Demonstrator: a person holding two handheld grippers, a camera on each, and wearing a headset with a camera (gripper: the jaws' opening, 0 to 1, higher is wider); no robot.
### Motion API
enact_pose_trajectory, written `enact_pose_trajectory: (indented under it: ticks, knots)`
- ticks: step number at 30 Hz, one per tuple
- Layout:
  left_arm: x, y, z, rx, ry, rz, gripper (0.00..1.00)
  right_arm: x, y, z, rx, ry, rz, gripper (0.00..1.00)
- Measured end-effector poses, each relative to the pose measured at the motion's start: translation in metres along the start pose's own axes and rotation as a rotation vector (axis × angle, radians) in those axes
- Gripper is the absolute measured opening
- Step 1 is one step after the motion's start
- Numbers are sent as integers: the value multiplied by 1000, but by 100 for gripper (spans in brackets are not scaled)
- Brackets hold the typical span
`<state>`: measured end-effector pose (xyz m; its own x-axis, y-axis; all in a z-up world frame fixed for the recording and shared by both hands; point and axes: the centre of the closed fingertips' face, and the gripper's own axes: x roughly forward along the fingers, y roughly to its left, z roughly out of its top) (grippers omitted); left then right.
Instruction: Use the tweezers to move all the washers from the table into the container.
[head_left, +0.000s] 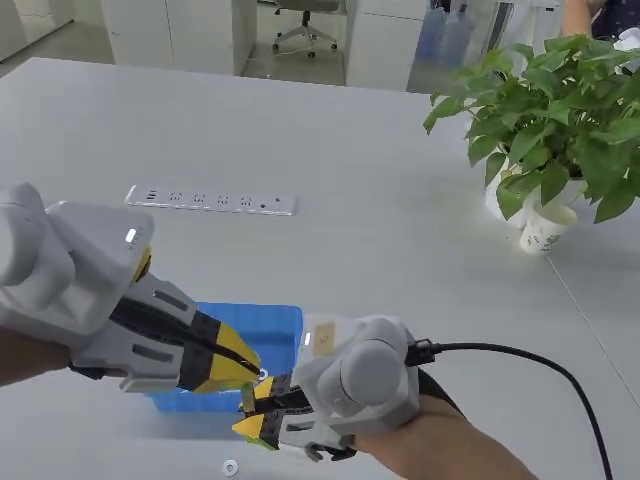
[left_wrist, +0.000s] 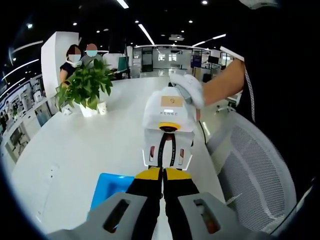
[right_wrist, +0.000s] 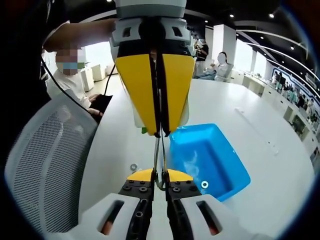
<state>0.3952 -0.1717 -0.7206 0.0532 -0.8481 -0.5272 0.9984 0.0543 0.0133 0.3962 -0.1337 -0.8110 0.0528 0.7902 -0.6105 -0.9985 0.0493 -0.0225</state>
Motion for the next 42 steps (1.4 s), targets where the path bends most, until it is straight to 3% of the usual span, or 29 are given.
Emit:
enact_pose_trajectory:
  ticks: [12,26,42]
  knots:
    - [-7,18,5,16,12,14,3,0,-20,10,-14,-12,-16,9]
    - [-10,41,2,38,29,19,3,5,-45,14,-12,-24,-27,9]
    - [-2,62,-17,38,56,28,3,23,-65,2,15,-15,-40,9]
